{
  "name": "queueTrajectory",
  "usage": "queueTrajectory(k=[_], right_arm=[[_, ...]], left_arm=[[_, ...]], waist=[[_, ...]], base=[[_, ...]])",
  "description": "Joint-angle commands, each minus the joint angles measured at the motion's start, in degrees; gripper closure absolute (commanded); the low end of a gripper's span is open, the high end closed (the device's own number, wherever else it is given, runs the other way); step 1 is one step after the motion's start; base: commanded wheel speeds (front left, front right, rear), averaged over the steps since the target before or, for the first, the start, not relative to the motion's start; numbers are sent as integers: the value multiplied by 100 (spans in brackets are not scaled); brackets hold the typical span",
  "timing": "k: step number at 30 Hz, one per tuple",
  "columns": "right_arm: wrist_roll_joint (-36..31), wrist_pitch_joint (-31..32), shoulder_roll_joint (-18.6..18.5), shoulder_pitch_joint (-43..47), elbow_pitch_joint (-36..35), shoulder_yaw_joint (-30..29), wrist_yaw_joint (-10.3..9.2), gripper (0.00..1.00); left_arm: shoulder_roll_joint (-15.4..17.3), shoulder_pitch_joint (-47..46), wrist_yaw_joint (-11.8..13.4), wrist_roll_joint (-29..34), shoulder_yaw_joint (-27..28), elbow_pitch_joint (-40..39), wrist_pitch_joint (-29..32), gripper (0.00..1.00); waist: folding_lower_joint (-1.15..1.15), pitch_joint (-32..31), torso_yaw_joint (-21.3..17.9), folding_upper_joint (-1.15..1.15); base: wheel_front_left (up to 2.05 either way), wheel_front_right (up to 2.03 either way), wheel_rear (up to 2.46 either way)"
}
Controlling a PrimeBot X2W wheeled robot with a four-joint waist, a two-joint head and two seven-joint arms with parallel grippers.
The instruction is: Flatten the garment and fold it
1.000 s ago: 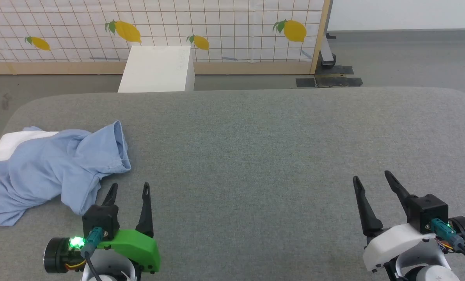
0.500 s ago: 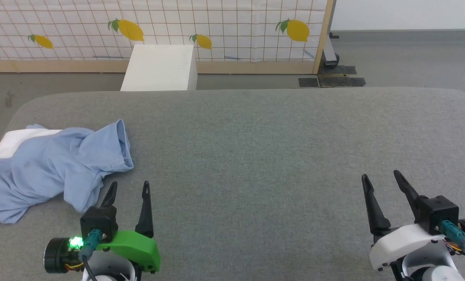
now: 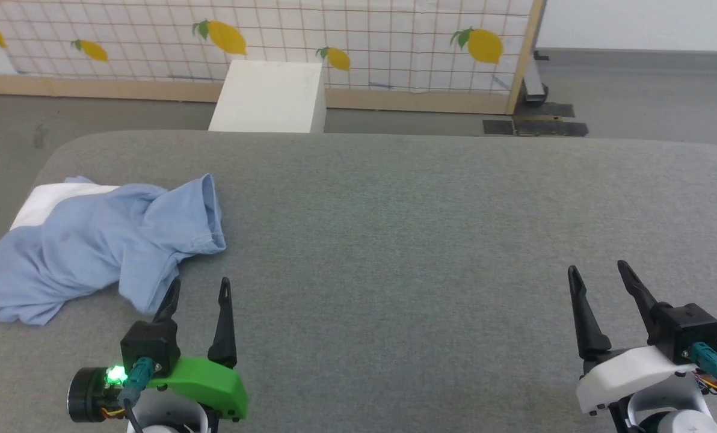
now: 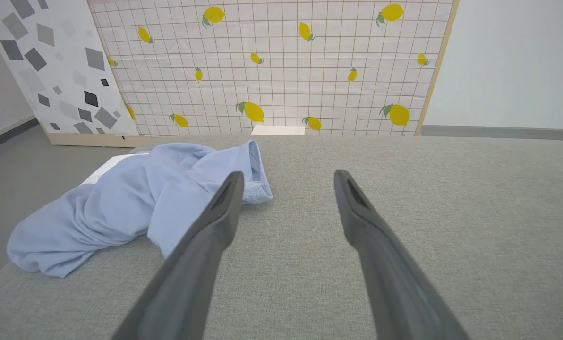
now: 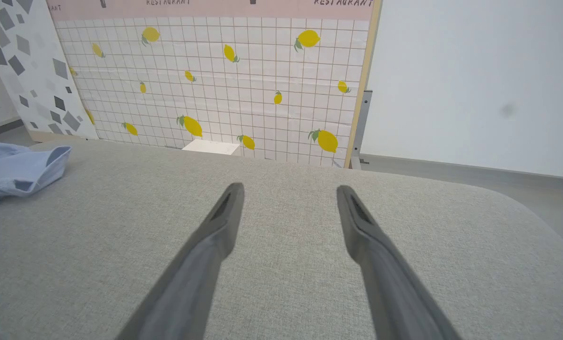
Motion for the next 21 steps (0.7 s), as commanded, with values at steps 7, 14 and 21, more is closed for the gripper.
queueTrajectory(k=[7,14,21], right_arm=[[64,-137,3,-5,26,-47,-3,0],[84,-219,4,-8,62,-25,-4,0],[87,-302,4,7,104,41,-4,0]], left_arm=[[-11,108,-7,-130,-20,-12,-132,0],[-12,151,6,-198,-40,-13,-213,0],[-14,210,21,-261,-41,-5,-297,0]], waist=[[0,43,335,0],[0,57,662,0],[0,43,1015,0]], base=[[0,0,0],[0,0,0],[0,0,0]])
